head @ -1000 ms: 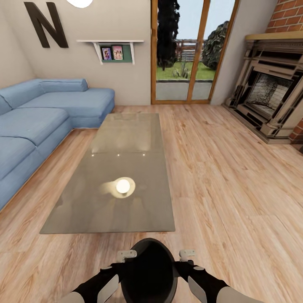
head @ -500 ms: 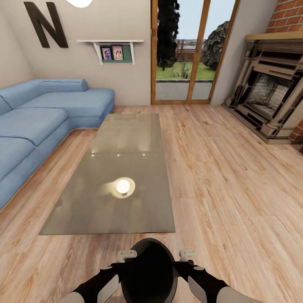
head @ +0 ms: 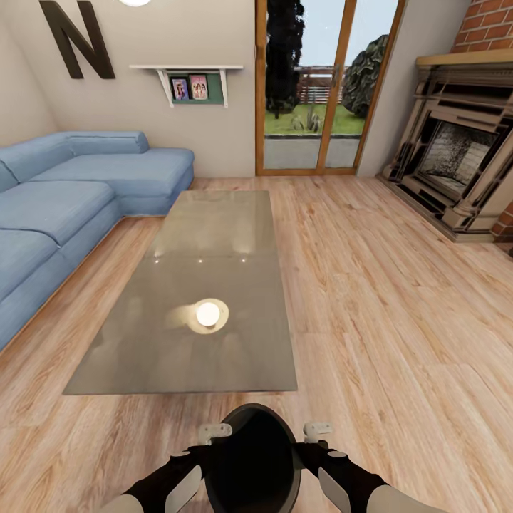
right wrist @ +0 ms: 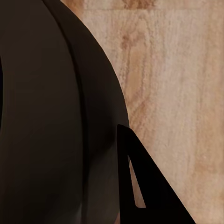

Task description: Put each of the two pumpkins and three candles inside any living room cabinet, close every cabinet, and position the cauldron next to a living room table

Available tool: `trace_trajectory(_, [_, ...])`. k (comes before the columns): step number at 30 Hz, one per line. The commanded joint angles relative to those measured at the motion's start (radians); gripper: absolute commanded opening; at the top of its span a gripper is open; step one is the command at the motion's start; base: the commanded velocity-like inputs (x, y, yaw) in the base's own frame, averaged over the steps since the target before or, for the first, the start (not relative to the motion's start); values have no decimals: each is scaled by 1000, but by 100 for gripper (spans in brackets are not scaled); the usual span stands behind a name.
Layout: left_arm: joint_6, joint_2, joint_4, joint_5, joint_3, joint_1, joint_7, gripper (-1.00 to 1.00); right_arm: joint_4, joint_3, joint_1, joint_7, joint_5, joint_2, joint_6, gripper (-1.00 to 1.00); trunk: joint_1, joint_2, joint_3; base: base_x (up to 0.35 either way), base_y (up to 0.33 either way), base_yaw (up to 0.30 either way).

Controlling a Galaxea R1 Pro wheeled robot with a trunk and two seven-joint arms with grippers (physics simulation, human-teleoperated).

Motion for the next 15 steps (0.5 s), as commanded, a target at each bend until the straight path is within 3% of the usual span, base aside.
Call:
trace_trajectory(1, [3,14,1,12,4,0,12,-100,-2,-16,-1,0,2,-4,-35,-100,4,-8,-4,0,0,0])
trace_trajectory(15, [3,14,0,12,4,-1,11,-100,-4,-17,-1,-2,2,-7,-37,-100,57,-106,-48,0,0,0])
